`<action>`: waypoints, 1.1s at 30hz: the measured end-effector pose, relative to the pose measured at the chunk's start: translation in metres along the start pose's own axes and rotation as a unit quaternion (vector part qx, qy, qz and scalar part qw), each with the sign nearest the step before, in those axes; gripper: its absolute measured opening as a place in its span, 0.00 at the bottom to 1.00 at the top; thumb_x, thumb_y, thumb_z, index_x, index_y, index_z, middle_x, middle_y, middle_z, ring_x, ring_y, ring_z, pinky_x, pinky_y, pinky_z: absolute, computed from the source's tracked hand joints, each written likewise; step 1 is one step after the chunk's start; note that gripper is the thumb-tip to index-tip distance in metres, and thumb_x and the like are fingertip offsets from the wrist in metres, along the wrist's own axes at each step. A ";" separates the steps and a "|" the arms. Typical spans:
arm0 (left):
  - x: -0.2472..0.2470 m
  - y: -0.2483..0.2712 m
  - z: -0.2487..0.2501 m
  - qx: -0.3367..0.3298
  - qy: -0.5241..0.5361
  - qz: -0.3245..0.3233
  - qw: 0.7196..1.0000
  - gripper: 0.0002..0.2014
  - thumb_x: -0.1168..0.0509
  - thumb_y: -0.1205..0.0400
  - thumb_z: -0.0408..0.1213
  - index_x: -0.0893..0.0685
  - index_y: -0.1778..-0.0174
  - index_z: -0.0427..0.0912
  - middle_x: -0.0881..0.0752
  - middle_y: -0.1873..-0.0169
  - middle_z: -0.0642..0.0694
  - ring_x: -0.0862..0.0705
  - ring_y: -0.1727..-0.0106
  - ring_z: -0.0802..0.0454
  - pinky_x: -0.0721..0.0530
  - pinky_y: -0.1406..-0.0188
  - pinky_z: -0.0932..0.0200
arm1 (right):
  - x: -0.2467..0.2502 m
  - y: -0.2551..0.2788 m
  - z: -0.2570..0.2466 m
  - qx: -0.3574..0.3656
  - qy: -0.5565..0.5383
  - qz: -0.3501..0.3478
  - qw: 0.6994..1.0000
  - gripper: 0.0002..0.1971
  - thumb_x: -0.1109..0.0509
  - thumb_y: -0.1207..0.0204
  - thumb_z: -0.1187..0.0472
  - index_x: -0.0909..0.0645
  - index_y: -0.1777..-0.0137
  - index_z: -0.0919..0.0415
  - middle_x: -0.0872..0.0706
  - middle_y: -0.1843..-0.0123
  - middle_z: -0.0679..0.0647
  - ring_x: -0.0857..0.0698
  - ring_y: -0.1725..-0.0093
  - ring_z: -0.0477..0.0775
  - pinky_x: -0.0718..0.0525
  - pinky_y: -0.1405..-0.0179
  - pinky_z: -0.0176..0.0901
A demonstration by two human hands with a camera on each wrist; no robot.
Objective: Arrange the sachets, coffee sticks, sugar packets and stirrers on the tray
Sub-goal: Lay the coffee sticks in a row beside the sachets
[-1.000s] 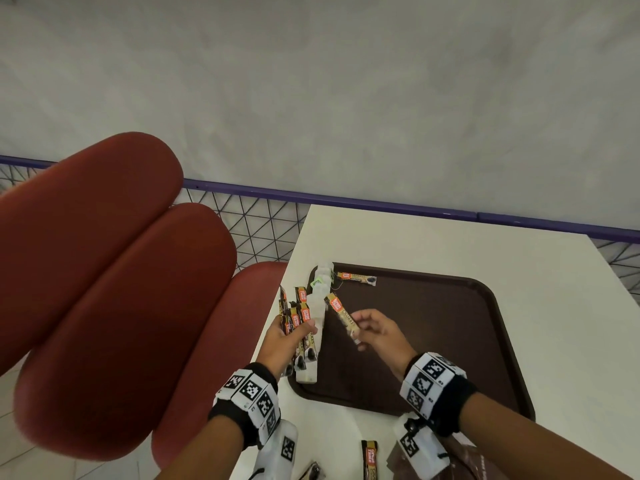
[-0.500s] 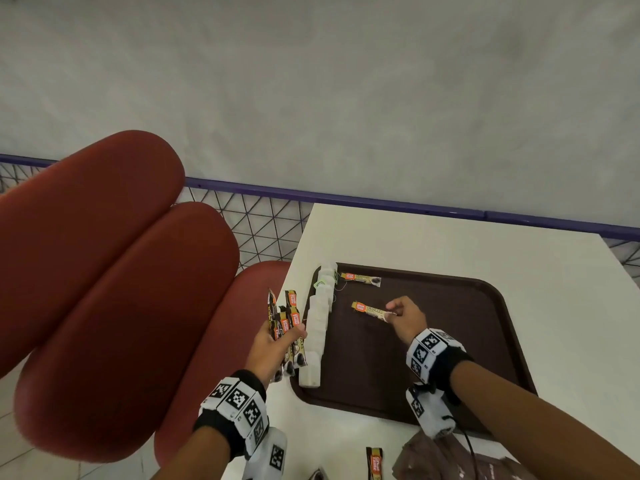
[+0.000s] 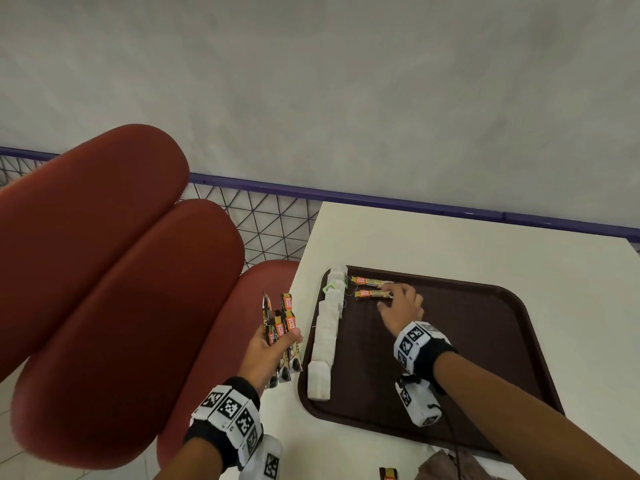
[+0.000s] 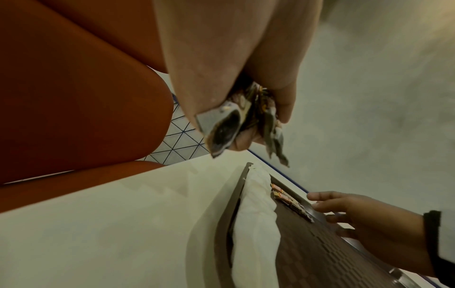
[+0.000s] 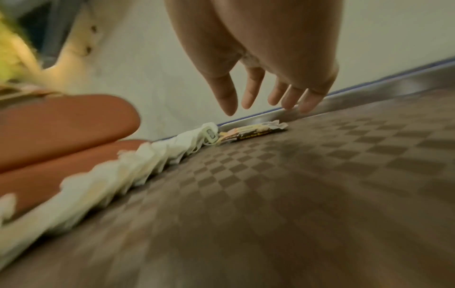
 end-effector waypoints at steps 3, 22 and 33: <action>-0.001 -0.002 -0.001 0.002 0.004 -0.001 1.000 0.17 0.28 0.25 0.43 0.19 0.42 0.42 0.11 0.50 0.44 0.14 0.47 0.45 0.22 0.36 0.35 | -0.015 0.010 -0.010 0.083 0.107 -0.023 0.991 0.20 0.37 0.21 0.57 0.29 0.29 0.51 0.35 0.24 0.53 0.37 0.25 0.57 0.39 0.26 0.52; -0.010 -0.005 -0.005 0.003 0.008 -0.018 1.000 0.16 0.29 0.23 0.40 0.20 0.41 0.42 0.11 0.48 0.42 0.15 0.43 0.48 0.22 0.36 0.49 | -0.043 0.013 -0.018 0.082 0.235 -0.053 0.967 0.29 0.45 0.19 0.45 0.44 0.20 0.49 0.40 0.20 0.54 0.40 0.22 0.59 0.47 0.22 0.61; -0.022 -0.003 -0.002 -0.018 0.019 -0.018 0.999 0.12 0.27 0.25 0.39 0.20 0.49 0.49 0.11 0.52 0.47 0.13 0.52 0.49 0.19 0.49 0.55 | -0.025 0.044 -0.054 0.170 0.049 -0.060 0.982 0.17 0.37 0.21 0.52 0.28 0.34 0.53 0.28 0.32 0.51 0.34 0.29 0.54 0.37 0.29 0.50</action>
Point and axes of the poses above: each hand's wrist, its own y-axis away from the middle knuckle, its own x-axis out of the back of the hand, z = x × y, the point moved 10 cm from there along -y, towards the middle knuckle
